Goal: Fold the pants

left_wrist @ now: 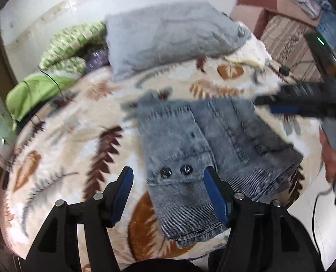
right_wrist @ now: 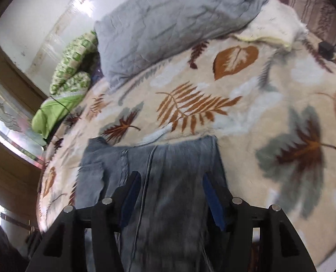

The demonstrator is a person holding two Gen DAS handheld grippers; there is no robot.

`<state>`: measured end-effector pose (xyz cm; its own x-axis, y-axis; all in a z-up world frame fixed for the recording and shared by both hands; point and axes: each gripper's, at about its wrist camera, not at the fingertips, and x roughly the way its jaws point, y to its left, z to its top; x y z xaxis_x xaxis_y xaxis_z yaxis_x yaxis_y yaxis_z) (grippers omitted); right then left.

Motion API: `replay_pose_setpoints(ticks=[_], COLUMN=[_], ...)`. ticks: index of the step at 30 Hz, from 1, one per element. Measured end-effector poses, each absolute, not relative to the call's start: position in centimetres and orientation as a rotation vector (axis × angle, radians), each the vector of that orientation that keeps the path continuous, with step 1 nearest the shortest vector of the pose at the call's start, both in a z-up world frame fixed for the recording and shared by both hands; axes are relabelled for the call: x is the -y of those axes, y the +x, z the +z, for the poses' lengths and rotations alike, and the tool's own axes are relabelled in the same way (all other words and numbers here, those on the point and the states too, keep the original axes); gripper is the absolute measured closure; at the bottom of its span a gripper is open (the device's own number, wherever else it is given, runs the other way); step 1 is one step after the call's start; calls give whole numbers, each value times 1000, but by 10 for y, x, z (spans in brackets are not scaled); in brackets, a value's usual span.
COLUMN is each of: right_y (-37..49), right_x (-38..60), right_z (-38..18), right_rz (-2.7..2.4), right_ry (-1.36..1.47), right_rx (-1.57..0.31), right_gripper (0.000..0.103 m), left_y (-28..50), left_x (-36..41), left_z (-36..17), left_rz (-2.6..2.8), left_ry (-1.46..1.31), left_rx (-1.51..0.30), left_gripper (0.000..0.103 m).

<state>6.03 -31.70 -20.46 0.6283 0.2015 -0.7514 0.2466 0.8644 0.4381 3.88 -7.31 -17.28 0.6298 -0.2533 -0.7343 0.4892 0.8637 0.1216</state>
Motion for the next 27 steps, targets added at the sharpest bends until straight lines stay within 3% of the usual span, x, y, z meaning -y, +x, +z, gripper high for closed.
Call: replay_pose_setpoints(ticks=[10, 16, 21, 27], right_y=[-19, -42, -52, -52], right_x=[306, 284, 263, 260], right_z=[-135, -105, -96, -108], right_rz=[-4, 26, 29, 21], right_ry=[494, 436, 345, 316], right_rx=[-765, -720, -712, -746], right_gripper=[43, 41, 37, 36], left_y=[10, -3, -6, 2], left_x=[53, 42, 36, 30], left_z=[-109, -91, -85, -88], left_rz=[-366, -335, -304, -279], left_ry=[280, 263, 248, 243], left_rx=[-652, -616, -610, -623], left_gripper=[27, 16, 3, 3])
